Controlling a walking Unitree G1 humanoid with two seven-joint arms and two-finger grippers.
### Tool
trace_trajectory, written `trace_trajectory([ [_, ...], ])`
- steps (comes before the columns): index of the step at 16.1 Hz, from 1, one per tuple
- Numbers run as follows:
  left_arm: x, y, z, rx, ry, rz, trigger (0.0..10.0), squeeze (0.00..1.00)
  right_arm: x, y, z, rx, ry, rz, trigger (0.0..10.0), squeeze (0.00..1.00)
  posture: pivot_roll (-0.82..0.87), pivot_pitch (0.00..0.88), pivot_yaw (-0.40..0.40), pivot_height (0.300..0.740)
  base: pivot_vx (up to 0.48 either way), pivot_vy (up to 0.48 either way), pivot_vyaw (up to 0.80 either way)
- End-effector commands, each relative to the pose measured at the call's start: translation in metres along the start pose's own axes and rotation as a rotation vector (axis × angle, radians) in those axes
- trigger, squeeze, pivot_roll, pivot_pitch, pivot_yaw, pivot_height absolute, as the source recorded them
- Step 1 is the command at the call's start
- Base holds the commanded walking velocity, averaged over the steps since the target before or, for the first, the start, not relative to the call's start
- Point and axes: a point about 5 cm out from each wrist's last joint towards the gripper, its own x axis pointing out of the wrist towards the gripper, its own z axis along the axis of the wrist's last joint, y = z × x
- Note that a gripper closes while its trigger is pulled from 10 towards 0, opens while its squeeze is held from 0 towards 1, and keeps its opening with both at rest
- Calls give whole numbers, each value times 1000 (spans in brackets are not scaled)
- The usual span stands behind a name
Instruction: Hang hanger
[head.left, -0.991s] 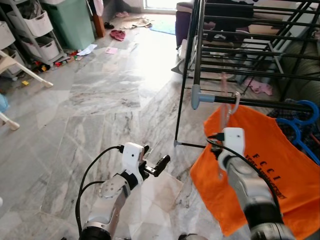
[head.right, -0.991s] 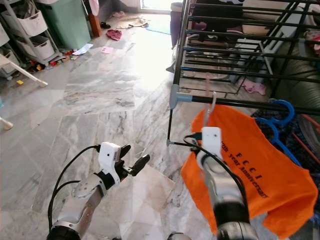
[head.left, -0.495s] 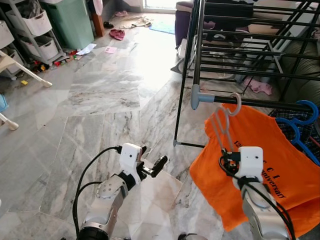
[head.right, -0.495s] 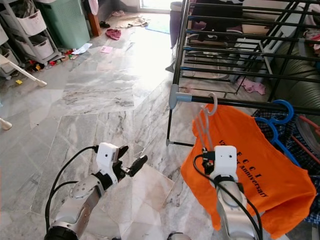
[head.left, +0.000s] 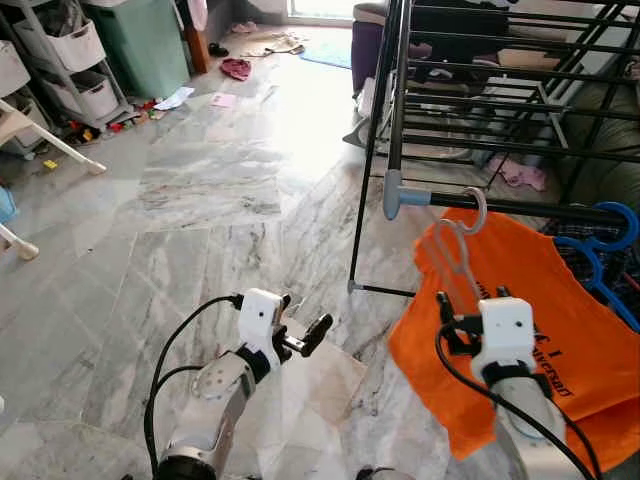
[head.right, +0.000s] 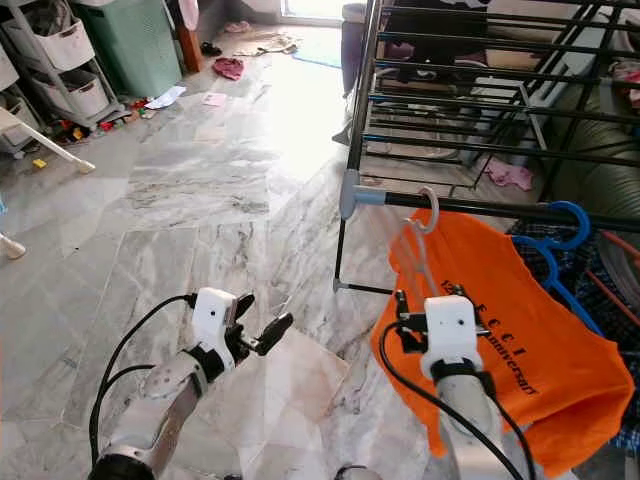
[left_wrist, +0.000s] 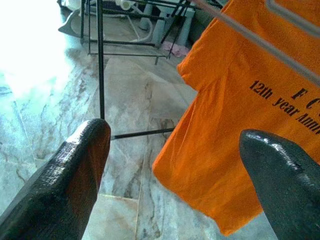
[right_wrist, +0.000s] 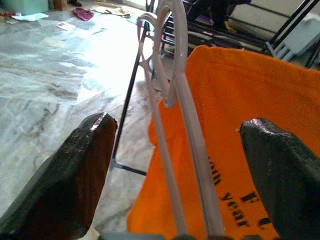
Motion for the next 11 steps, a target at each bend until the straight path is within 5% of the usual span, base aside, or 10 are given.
trace_trajectory([
  [1,-3,2,-2,8,11,16,10000,0,-4,-2,0,-16,-6,-17,10000,1000,-148,137,20,740,0,0,0],
  [7,-7,8,2,50,-1,102,10000,0,-15,-2,24,-88,-132,-12,10000,1000,-145,138,30,740,0,0,0],
  [8,-8,10,3,71,-4,137,10000,0,-18,-1,29,-95,-156,-5,10000,769,-145,138,30,740,0,0,0],
  [9,-10,12,6,97,-17,183,10000,0,-22,-1,36,-111,-188,-2,10000,0,-146,142,31,740,0,0,0],
  [11,-19,16,8,142,-28,259,10000,0,-25,-3,40,-47,-171,-25,10000,0,-151,153,31,740,0,0,0],
])
